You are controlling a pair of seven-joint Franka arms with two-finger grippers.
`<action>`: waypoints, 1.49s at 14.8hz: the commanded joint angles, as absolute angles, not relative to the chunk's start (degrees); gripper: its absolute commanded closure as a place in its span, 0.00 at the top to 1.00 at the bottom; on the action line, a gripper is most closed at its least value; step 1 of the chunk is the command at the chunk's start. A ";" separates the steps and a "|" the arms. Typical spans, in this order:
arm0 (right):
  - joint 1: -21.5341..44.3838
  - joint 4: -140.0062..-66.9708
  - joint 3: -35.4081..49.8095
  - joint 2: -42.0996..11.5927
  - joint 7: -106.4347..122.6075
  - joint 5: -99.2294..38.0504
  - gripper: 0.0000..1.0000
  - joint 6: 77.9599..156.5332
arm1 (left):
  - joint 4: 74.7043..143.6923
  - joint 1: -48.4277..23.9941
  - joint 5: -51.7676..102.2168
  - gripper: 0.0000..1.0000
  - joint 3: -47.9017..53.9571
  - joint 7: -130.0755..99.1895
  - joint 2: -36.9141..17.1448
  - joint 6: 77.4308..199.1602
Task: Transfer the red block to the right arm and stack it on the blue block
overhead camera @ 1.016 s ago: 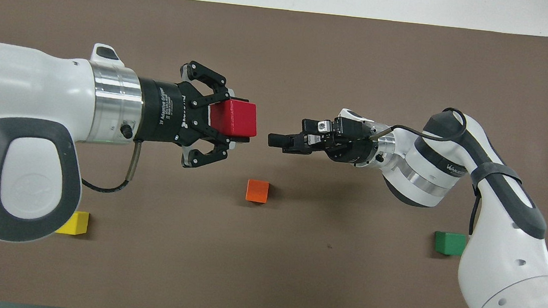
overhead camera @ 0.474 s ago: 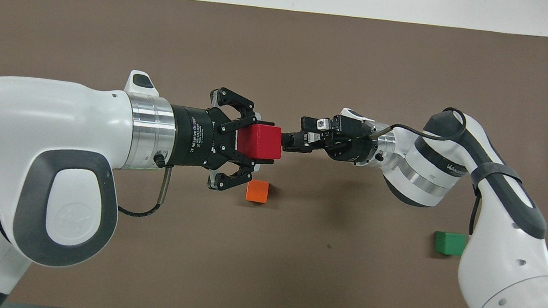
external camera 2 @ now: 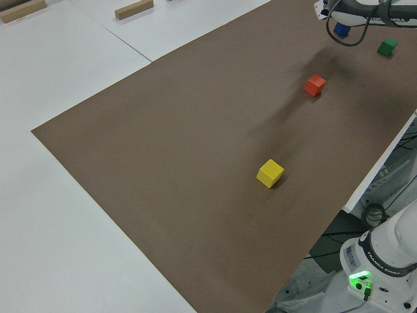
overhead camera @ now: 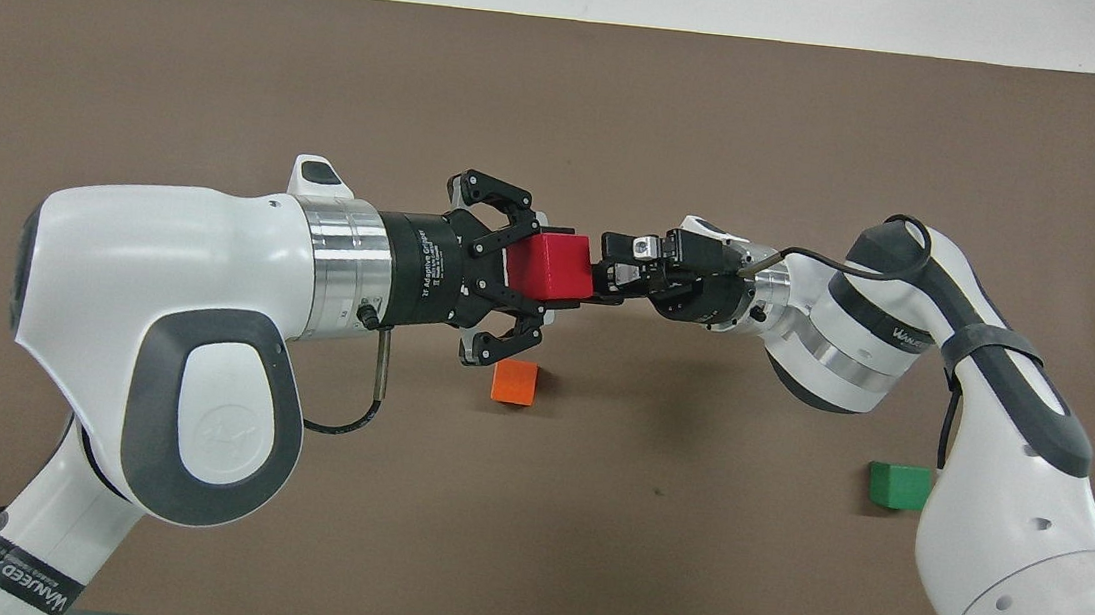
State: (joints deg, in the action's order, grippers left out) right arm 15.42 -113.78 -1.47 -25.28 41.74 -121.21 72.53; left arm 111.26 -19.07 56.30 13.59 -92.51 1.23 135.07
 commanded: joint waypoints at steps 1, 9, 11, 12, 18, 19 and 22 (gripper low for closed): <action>15.38 -113.47 -0.88 -25.66 43.07 -122.52 1.00 73.74 | 111.01 -22.49 57.83 0.00 12.74 -95.44 0.00 140.17; 16.26 -113.47 -0.79 -25.58 40.52 -123.57 0.00 76.11 | 111.36 -23.38 57.57 0.00 12.74 -99.14 -0.09 139.92; 16.61 -113.38 -0.70 -25.58 40.52 -124.27 0.00 76.20 | 111.45 -23.38 57.57 0.00 12.74 -99.05 -0.09 139.92; 16.70 -113.38 -0.70 -25.58 40.43 -124.54 0.00 76.20 | 111.53 -23.38 57.57 0.00 12.74 -99.05 0.00 139.83; 16.70 -113.47 -0.53 -24.79 39.03 -124.80 0.00 77.95 | 111.62 -23.03 57.13 0.41 12.66 -98.61 0.53 138.52; 16.70 -113.47 -0.53 -24.44 38.07 -124.80 0.00 78.48 | 111.62 -22.94 56.43 0.99 12.48 -98.61 0.96 137.91; 16.26 -112.94 -0.61 -22.42 33.94 -124.63 0.00 83.30 | 111.10 -18.66 51.26 1.00 12.13 -98.26 4.47 127.66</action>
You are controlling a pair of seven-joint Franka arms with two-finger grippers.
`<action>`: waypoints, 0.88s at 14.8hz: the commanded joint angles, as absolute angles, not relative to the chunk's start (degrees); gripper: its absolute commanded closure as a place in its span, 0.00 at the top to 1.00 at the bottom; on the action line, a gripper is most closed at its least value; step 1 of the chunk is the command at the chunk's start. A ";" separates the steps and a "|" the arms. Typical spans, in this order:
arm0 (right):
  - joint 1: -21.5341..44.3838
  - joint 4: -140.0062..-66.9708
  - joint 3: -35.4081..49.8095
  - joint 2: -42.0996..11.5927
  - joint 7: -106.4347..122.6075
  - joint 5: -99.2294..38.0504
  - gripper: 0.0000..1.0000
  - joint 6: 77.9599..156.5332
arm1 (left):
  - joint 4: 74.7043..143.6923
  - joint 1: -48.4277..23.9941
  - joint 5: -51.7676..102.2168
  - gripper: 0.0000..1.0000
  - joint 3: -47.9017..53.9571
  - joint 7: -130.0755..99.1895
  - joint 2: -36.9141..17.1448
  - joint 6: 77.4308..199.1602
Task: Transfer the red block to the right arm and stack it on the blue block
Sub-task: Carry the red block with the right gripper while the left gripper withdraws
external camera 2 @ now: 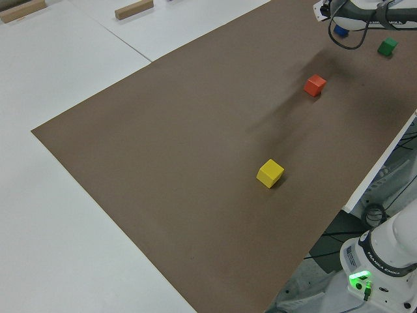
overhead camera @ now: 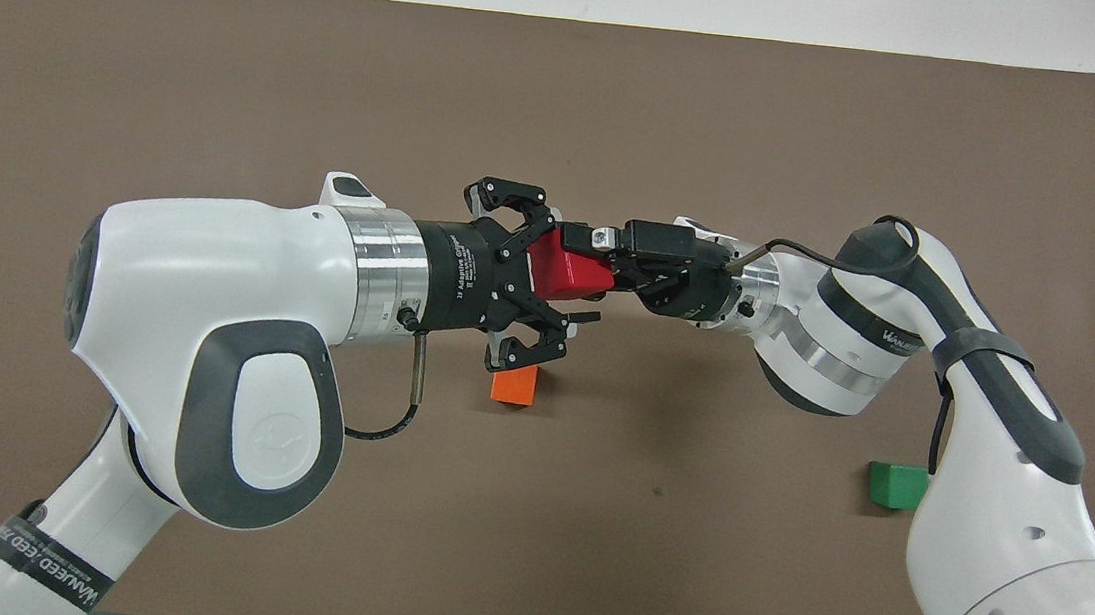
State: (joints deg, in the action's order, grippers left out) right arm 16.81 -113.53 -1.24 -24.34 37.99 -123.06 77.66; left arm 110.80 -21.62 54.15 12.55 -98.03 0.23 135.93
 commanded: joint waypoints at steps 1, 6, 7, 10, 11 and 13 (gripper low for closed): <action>16.17 -112.50 -0.62 -21.89 32.27 -124.28 0.00 85.06 | 110.92 -16.28 50.20 1.00 12.13 -98.00 5.79 124.05; 13.99 -109.52 -1.32 -18.90 25.06 -116.85 0.00 95.34 | 107.41 -6.08 43.54 1.00 12.13 -86.34 6.68 113.47; 12.23 -108.90 -1.32 -18.03 23.05 -112.54 0.00 97.71 | 106.97 -5.37 39.24 1.00 12.22 -83.35 6.51 113.55; 6.79 -106.62 -1.32 -14.77 12.43 -94.55 0.00 104.05 | 107.58 -1.95 31.13 1.00 12.13 -72.20 6.59 113.47; 5.03 -105.57 -1.32 -14.33 9.26 -88.91 0.00 104.41 | 107.67 0.42 30.59 1.00 12.13 -67.90 6.59 113.38; 1.95 -102.15 -1.41 -13.97 2.32 -77.14 0.00 104.24 | 107.58 4.29 27.71 1.00 12.13 -59.46 6.50 112.68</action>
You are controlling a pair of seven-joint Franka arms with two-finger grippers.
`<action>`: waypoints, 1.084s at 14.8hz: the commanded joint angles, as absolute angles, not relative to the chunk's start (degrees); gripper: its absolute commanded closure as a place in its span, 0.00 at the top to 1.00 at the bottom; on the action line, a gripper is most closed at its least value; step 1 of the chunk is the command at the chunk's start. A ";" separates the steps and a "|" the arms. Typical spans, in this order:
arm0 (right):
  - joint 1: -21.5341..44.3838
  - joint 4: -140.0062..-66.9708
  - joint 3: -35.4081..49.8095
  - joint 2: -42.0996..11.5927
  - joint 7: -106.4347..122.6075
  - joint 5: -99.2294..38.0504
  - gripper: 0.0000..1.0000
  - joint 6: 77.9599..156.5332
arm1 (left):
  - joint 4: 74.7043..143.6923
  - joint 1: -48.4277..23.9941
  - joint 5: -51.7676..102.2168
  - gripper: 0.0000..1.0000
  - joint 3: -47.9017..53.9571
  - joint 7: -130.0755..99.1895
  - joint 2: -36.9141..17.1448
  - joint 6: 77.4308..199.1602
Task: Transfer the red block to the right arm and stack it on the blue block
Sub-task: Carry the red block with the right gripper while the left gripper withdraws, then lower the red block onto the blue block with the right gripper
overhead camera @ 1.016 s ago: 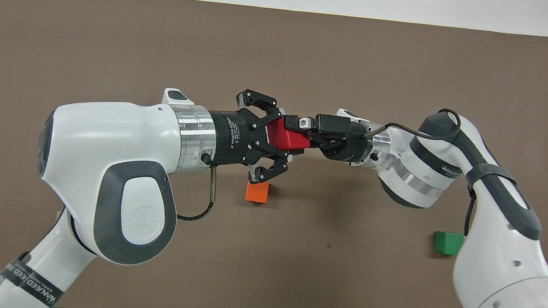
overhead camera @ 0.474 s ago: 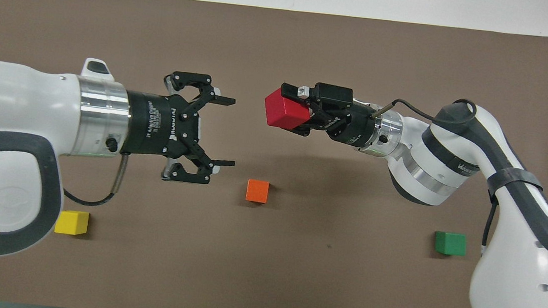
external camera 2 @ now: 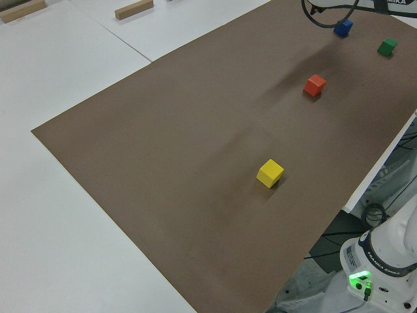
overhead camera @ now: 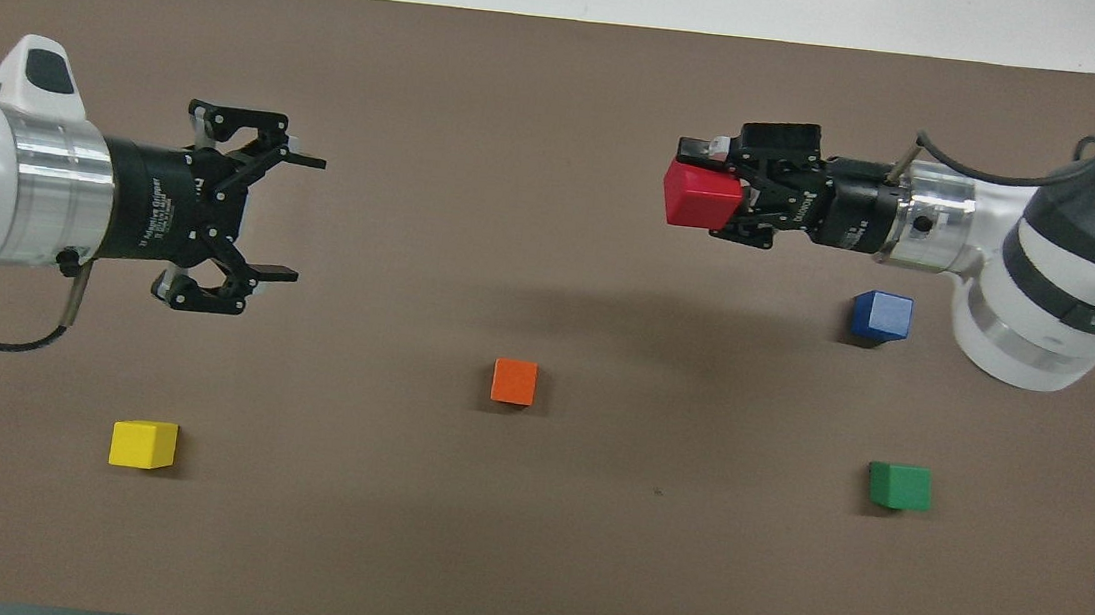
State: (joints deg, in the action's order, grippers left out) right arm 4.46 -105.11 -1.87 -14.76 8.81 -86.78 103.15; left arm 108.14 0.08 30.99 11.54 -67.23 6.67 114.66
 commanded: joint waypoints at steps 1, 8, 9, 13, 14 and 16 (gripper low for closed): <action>0.54 -99.78 -1.32 -14.15 -0.50 -69.77 0.00 104.15 | 107.14 5.70 25.16 1.00 12.13 -56.37 6.50 111.81; -0.79 -95.36 -1.41 -14.77 -7.56 -32.22 0.00 108.27 | 104.77 7.56 0.89 1.00 12.04 -32.65 5.45 106.71; -0.79 -95.36 -1.41 -14.68 -7.47 -27.30 0.00 109.41 | 103.29 7.91 0.36 1.00 12.04 -27.74 5.19 104.61; -0.62 -95.88 -1.32 -14.59 -7.38 -9.79 0.00 112.84 | 93.63 7.47 -4.48 1.00 12.13 -13.10 1.85 91.27; -0.27 -96.58 -1.32 -14.50 -7.56 -6.62 0.00 114.59 | 90.99 7.30 -4.57 1.00 12.22 -12.31 0.63 88.01; 0.17 -97.73 -1.32 -14.41 -8.60 -0.47 0.00 115.83 | 89.30 6.60 -5.53 1.00 12.66 -11.87 -0.18 86.13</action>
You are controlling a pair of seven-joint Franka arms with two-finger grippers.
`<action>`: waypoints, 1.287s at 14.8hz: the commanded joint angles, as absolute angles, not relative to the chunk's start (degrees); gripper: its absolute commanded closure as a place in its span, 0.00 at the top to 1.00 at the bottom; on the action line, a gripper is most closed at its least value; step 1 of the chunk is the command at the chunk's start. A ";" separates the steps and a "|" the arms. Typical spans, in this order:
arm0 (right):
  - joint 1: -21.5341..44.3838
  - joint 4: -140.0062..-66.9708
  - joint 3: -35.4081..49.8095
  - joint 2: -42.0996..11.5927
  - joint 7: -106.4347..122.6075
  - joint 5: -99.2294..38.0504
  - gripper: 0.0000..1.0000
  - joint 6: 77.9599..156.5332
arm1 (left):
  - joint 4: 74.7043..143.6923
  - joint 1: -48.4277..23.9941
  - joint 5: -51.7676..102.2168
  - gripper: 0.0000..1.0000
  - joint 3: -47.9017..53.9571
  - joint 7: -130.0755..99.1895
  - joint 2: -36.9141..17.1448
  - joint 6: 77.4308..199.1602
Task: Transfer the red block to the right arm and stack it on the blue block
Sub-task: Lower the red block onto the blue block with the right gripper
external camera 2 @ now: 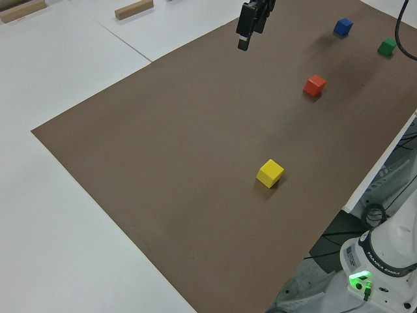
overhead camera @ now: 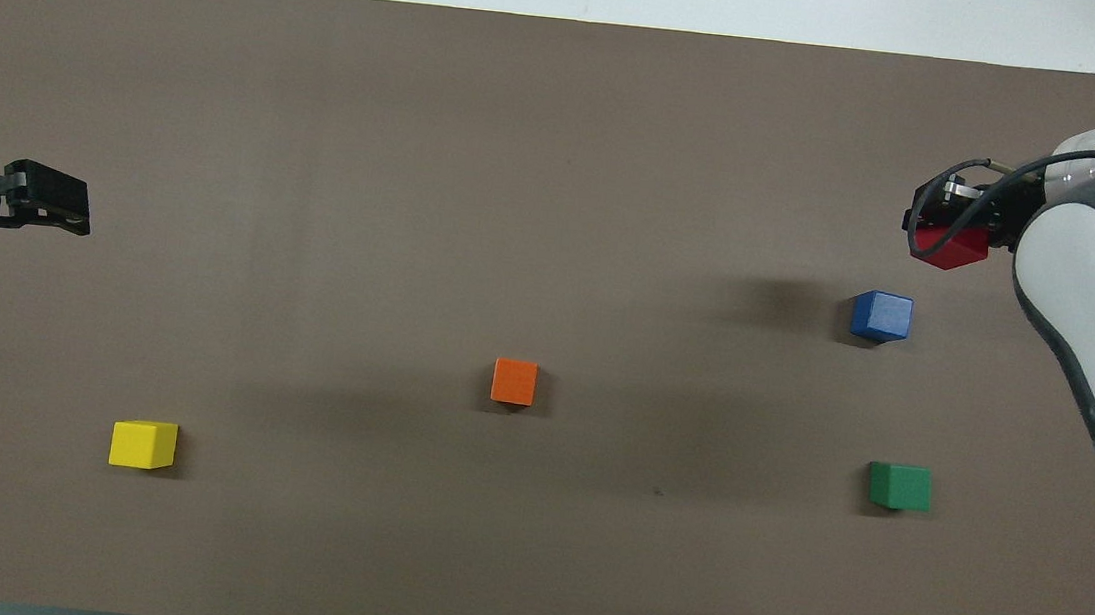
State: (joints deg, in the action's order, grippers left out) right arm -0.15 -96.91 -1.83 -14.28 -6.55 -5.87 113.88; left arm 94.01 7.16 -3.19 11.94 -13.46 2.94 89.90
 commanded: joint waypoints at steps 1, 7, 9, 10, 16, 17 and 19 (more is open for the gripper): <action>0.35 -98.52 -1.23 -14.41 -9.74 1.65 0.00 116.45 | 91.73 5.20 -6.06 1.00 12.74 -12.04 0.78 86.83; 1.49 -102.48 -1.23 -16.61 -17.39 6.24 0.00 119.53 | 97.47 1.77 -5.71 1.00 10.55 -11.86 5.70 85.61; 1.49 -102.48 -1.14 -17.31 -19.59 6.24 0.00 119.62 | 97.29 0.36 -5.36 1.00 9.32 -11.87 6.06 85.16; 1.49 -102.57 -1.14 -17.58 -21.17 6.24 0.00 119.88 | 97.38 -0.43 -4.75 1.00 8.62 -11.87 6.06 85.86; 1.50 -106.43 -1.05 -17.76 -24.17 5.98 0.00 123.83 | 96.68 -2.20 -3.61 1.00 6.86 -9.68 5.71 90.88; 1.23 -106.52 -1.05 -17.67 -24.08 5.98 0.00 123.75 | 96.59 -2.20 -3.52 1.00 6.51 -8.54 5.71 90.79; 1.05 -107.05 -1.05 -17.40 -24.08 5.98 0.00 123.31 | 96.68 -2.20 -3.52 1.00 6.33 -6.95 5.71 90.53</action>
